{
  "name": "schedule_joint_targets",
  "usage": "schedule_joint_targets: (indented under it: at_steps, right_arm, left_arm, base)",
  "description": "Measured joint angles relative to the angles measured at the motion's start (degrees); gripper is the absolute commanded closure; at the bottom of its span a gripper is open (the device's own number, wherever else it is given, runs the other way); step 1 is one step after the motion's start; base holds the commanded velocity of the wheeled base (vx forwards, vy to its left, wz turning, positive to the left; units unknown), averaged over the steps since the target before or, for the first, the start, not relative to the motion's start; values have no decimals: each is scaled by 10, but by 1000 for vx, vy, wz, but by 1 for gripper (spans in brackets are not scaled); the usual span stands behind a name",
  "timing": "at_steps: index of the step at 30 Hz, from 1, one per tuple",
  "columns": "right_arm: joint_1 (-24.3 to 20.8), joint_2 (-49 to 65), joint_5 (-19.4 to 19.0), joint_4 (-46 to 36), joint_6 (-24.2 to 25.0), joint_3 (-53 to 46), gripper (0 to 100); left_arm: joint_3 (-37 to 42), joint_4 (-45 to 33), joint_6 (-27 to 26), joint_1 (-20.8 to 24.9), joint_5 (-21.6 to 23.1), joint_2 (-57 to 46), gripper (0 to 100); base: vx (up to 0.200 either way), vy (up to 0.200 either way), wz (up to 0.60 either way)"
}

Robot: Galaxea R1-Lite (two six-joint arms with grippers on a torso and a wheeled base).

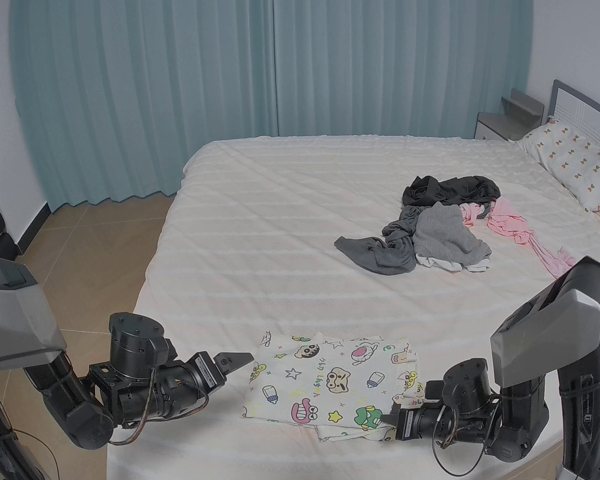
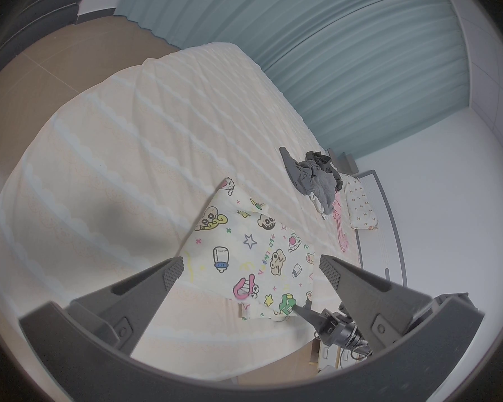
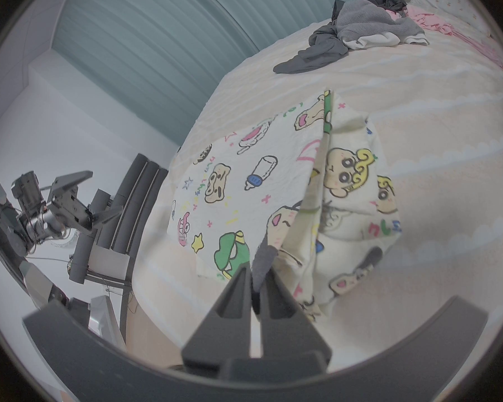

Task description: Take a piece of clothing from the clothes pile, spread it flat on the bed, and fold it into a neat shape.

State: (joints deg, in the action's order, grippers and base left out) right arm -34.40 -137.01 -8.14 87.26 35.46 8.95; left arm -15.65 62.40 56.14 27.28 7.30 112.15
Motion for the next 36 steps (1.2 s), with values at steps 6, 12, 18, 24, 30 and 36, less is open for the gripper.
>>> schedule_joint_targets:
  at_steps: [6,12,18,24,30,36]
  right_arm:
    - [11,11,-2,14,-20,-38,100]
    - [28,17,-4,15,-58,-68,100]
    - [36,15,-4,15,-77,-78,100]
    - [39,14,-4,16,-83,-79,100]
    - [39,11,-3,17,-97,-79,0]
    - [56,37,20,17,-120,-80,0]
  left_arm:
    - [1,0,0,-1,-1,0,0]
    - [3,0,0,-2,-1,0,0]
    - [5,0,0,-2,-1,0,0]
    - [5,0,0,-2,-1,1,0]
    - [4,0,0,-2,0,3,0]
    - [5,0,1,-2,3,7,0]
  base:
    - [0,0,0]
    - [0,0,0]
    - [0,0,0]
    - [0,0,0]
    - [0,0,0]
    - [0,0,0]
